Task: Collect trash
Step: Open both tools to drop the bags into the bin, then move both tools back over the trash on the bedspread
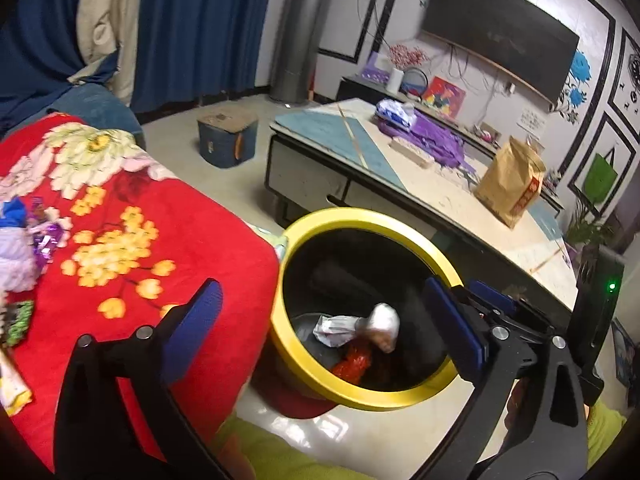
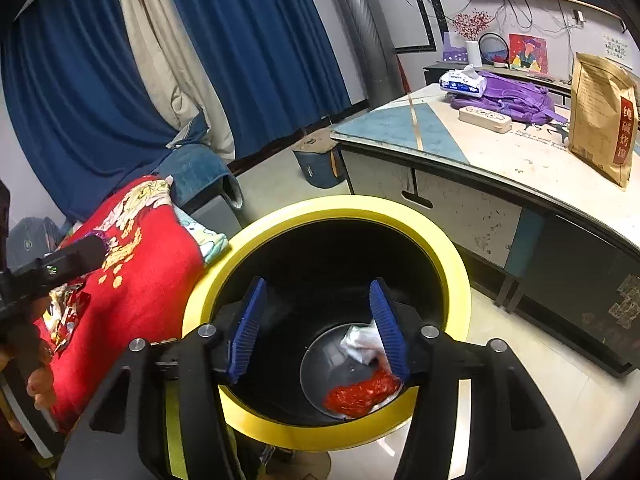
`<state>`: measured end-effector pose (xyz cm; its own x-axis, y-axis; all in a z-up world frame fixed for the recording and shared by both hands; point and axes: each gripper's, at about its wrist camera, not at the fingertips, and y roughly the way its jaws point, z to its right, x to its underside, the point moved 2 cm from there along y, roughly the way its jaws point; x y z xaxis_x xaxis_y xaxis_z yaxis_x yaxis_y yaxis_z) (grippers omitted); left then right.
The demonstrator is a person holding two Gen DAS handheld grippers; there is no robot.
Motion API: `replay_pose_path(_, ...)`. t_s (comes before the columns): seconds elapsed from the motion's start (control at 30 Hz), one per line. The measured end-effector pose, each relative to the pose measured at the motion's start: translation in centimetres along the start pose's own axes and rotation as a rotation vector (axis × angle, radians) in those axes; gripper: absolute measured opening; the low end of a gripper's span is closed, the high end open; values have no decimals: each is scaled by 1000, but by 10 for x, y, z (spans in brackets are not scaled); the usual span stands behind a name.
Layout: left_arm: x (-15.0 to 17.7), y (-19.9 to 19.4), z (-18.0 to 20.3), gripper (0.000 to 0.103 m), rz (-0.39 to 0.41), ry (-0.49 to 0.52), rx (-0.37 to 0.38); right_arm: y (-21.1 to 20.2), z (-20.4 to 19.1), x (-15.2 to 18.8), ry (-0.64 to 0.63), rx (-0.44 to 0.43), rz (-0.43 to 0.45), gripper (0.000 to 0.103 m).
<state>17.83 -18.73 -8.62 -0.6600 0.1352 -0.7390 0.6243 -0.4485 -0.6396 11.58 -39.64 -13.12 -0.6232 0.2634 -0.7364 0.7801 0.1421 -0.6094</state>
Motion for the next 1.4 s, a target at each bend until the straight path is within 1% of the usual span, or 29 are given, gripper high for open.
replay_pose_path(0.1, -1, -16, -5, 92, 37, 1, -29, -2, -8, -3, -9, -7, 8, 61)
replay_pose_path(0.17, -1, -24, -9, 92, 56, -5, -44, -4, -14, -5, -18, -14, 13, 62)
replay_pose_path(0.27, -2, -41, -19, 92, 96, -22, -88, -8, -27, -8, -45, -33, 26, 65)
replay_pose_path(0.33, -2, -52, -28, 92, 118, -34, -110, -9, -36, -9, -66, -40, 28, 69)
replay_pose_path(0.47, -4, -75, -44, 92, 166, -56, -160, -10, -57, -14, -115, -60, 33, 70)
replay_pose_path(0.57, -5, -89, -54, 92, 195, -66, -202, -10, -76, -21, -155, -79, 34, 71)
replay_pose_path(0.67, -4, -109, -69, 92, 239, -99, -234, -12, -103, -31, -205, -113, 49, 72)
replay_pose_path(0.73, -3, -118, -76, 92, 259, -110, -256, -14, -124, -37, -252, -126, 69, 77)
replay_pose_path(0.87, 0, -142, -95, 92, 305, -135, -312, -17, -163, -50, -322, -167, 96, 79)
replay_pose_path(0.93, 2, -150, -102, 92, 314, -141, -351, -17, -179, -54, -350, -180, 99, 79)
replay_pose_path(1.0, 5, -158, -113, 92, 317, -159, -384, -17, -197, -58, -365, -211, 104, 80)
replay_pose_path(1.03, 6, -162, -118, 92, 321, -172, -395, -18, -203, -58, -370, -219, 102, 83)
replay_pose_path(1.2, 15, -182, -143, 92, 344, -246, -420, -15, -235, -57, -410, -254, 96, 84)
replay_pose_path(1.4, 25, -206, -168, 92, 365, -297, -458, -12, -261, -56, -428, -279, 83, 84)
